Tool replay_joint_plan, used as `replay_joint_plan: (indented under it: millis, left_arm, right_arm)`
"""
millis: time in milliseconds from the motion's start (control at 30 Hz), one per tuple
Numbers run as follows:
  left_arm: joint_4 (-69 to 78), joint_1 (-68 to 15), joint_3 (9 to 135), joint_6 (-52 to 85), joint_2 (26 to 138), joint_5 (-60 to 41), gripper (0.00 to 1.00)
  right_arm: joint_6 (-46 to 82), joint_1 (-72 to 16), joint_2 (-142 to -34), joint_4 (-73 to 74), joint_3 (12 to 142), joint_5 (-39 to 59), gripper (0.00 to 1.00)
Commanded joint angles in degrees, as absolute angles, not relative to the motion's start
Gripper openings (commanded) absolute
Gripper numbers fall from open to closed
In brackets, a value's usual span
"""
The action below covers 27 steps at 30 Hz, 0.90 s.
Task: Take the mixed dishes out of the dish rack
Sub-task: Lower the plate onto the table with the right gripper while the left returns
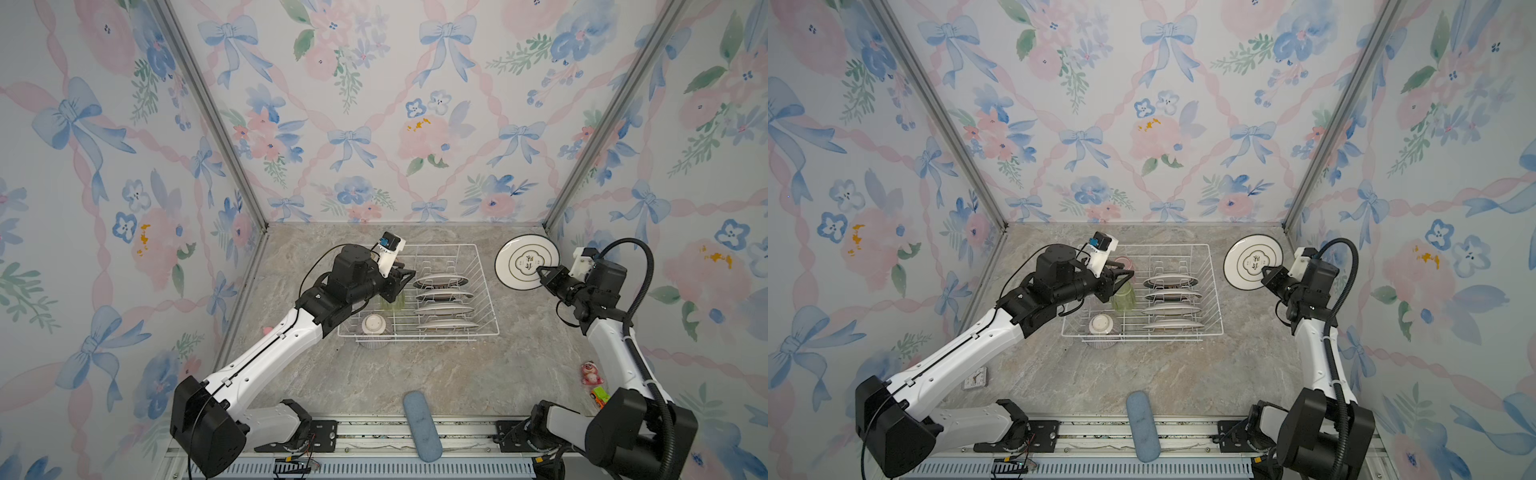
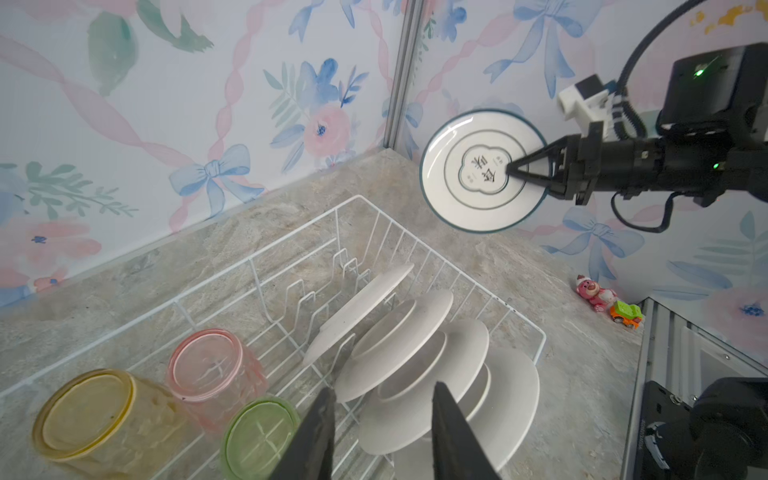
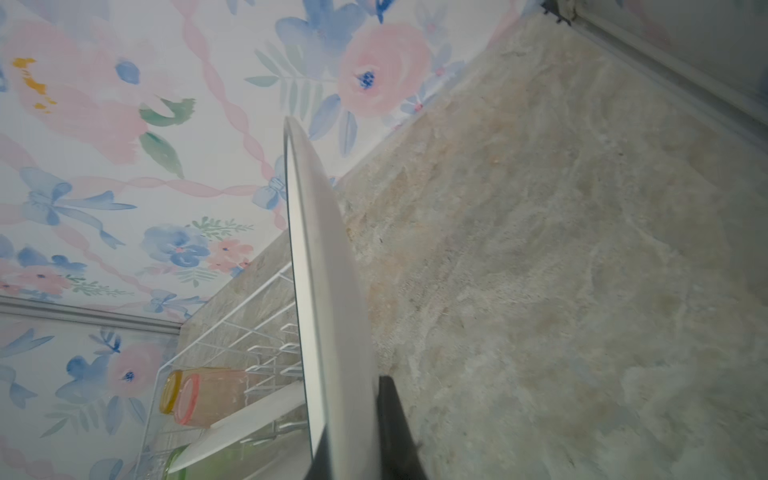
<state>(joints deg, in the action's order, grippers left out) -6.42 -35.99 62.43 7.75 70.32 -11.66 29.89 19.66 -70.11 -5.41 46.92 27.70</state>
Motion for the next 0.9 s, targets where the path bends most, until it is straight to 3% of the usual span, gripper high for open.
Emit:
replay_joint_plan:
  millis: [0, 267, 767, 867]
  left_arm:
    - [-3.88, -36.31, 60.72, 7.45, 69.38, -5.73, 0.33]
    - [-5.36, -37.33, 60.50, 5.09, 74.16, -3.48, 0.26]
    - [-5.32, -41.08, 62.84, 3.72, 80.50, -0.59, 0.26]
    - [-5.45, -41.48, 63.10, 3.25, 80.67, -0.24, 0.26]
  right_arm:
    - [28.21, 19.59, -72.62, -6.38, 45.12, 24.47, 0.00]
    - [30.65, 19.58, -78.02, 0.72, 41.95, 21.93, 0.04]
    - [32.98, 19.58, -89.64, 9.04, 41.47, 21.35, 0.14]
    - [32.87, 19.55, -91.64, 8.28, 41.91, 20.85, 0.22]
